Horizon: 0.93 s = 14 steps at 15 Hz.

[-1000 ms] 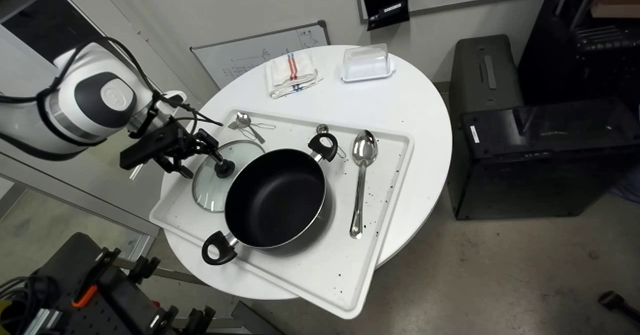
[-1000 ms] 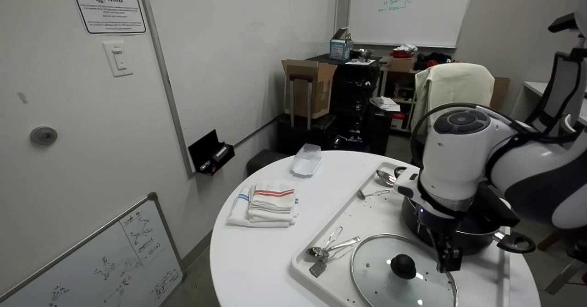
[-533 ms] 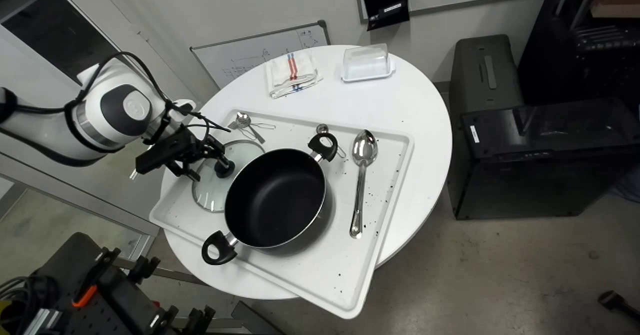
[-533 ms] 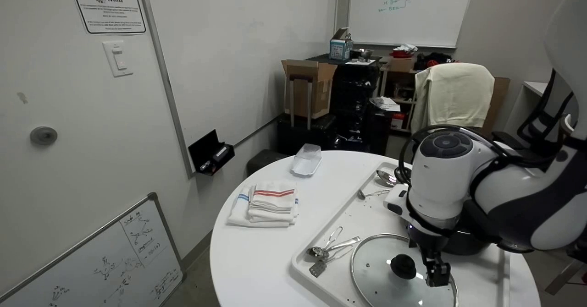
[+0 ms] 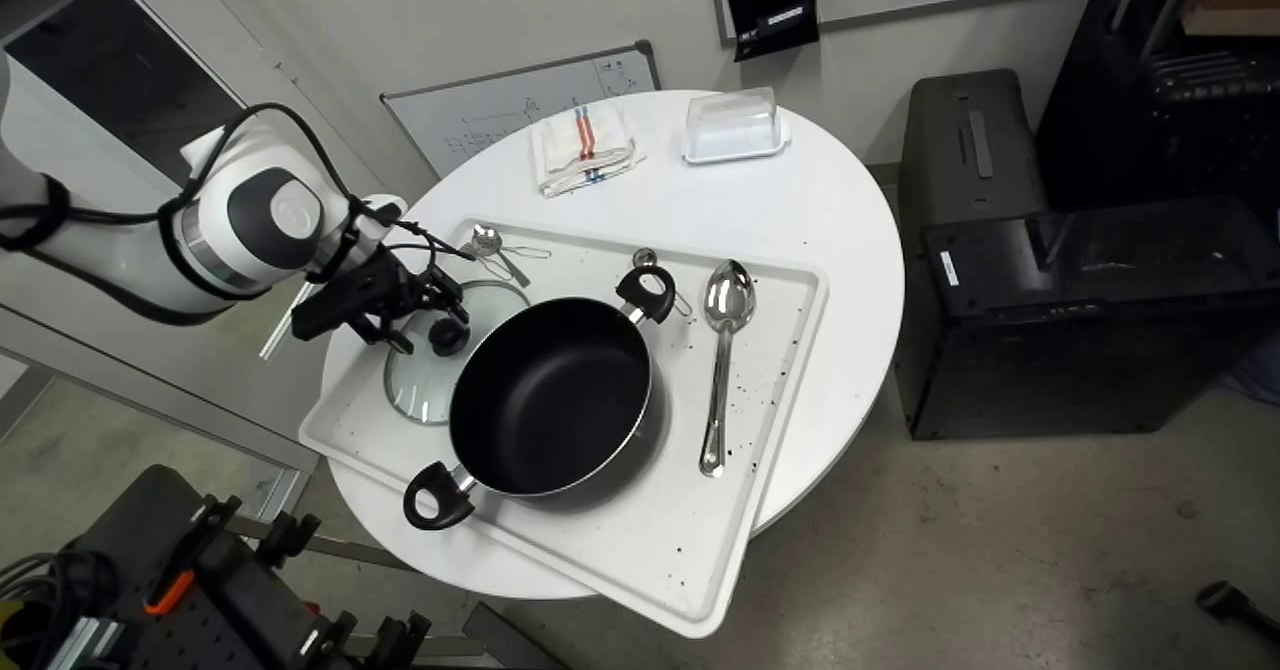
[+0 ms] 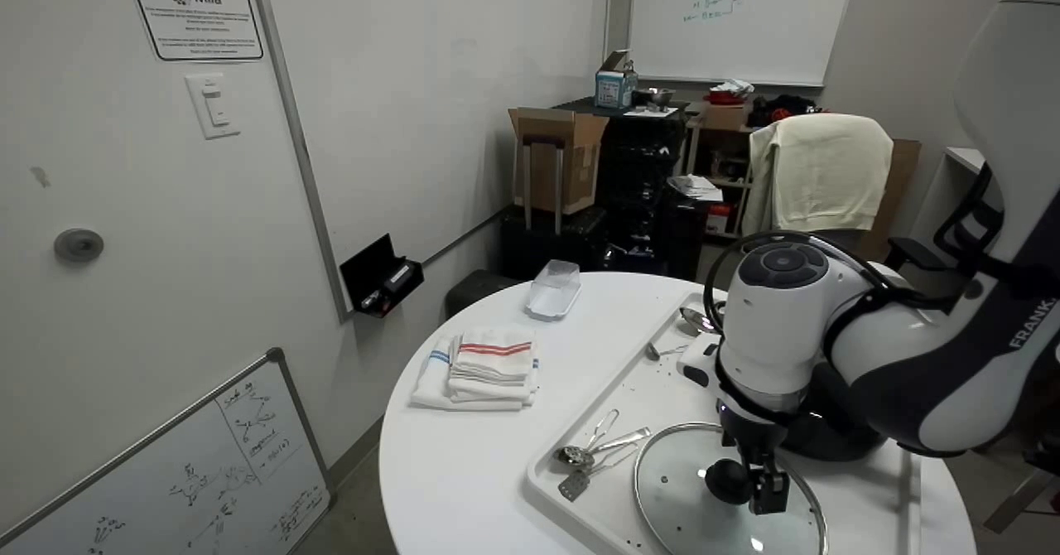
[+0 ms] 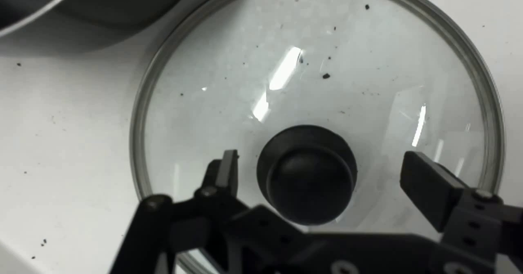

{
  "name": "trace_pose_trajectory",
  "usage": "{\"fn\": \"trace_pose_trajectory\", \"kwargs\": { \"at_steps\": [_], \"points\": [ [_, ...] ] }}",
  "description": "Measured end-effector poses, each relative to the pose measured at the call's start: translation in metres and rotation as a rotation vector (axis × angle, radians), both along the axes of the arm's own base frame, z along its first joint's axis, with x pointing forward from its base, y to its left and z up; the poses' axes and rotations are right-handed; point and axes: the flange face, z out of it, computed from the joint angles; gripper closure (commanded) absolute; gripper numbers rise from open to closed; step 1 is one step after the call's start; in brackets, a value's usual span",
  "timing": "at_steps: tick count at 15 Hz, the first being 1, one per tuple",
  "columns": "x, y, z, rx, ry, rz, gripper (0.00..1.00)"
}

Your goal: Put the glass lid on the pot.

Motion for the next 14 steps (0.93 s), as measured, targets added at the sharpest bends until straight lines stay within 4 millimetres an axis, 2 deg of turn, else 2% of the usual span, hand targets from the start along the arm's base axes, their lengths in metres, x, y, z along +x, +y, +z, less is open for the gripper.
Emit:
{"fn": "trace_pose_trajectory", "kwargs": {
  "at_steps": [5,6,7,9,12,14],
  "points": [
    [0.008,-0.004,-0.002,0.033,0.009,-0.026,0.0],
    [0.009,-0.004,-0.002,0.039,0.011,-0.029,0.25],
    [0.01,-0.005,-0.003,0.044,0.012,-0.033,0.26],
    [0.012,-0.005,-0.004,0.054,0.016,-0.038,0.39],
    [0.014,-0.006,-0.005,0.063,0.018,-0.044,0.63],
    [0.015,-0.005,-0.004,0.066,0.018,-0.045,0.75]
  ]
}}
